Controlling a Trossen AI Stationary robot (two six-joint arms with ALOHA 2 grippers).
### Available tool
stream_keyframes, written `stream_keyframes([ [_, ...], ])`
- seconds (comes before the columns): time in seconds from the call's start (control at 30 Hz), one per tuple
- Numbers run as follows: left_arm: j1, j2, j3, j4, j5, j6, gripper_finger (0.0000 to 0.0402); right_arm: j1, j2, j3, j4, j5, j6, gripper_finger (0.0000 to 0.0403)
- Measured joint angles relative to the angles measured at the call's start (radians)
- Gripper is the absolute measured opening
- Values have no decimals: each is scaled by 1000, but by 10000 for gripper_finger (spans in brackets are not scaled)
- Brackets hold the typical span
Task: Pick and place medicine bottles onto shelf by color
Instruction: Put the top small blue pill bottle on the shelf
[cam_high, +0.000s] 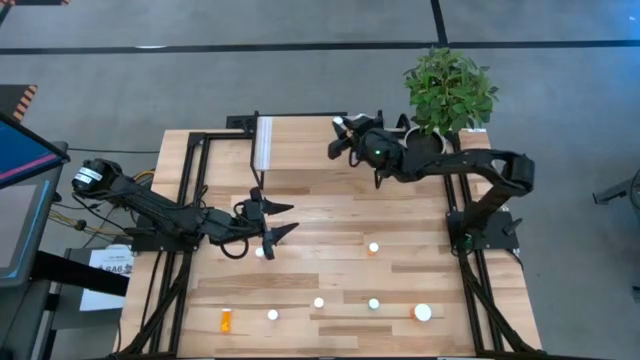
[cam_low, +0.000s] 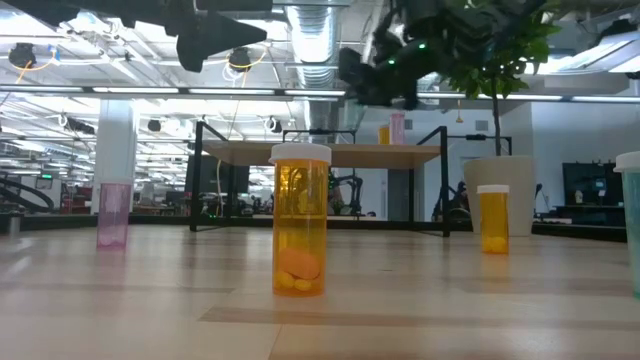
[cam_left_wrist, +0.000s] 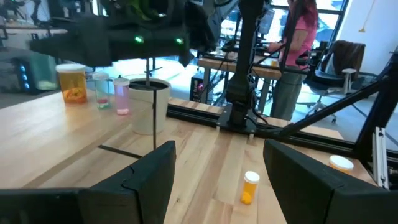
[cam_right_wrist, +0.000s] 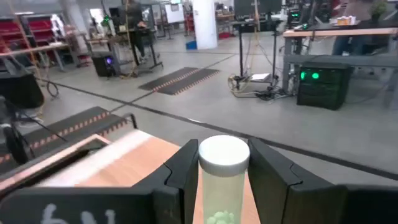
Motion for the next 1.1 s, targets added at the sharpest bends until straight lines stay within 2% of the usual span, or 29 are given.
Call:
stream_keyframes([
  [0.27,0,0,0,-4,14,0,231,-19,92,94,-46,-5,-10,136],
  [0.7,-1,0,0,-18,19,-17,231,-53,93,106,-207,-22,53,136],
  [1.1,-1,0,0,-19,18,-17,231,-53,93,106,-214,-26,52,136],
])
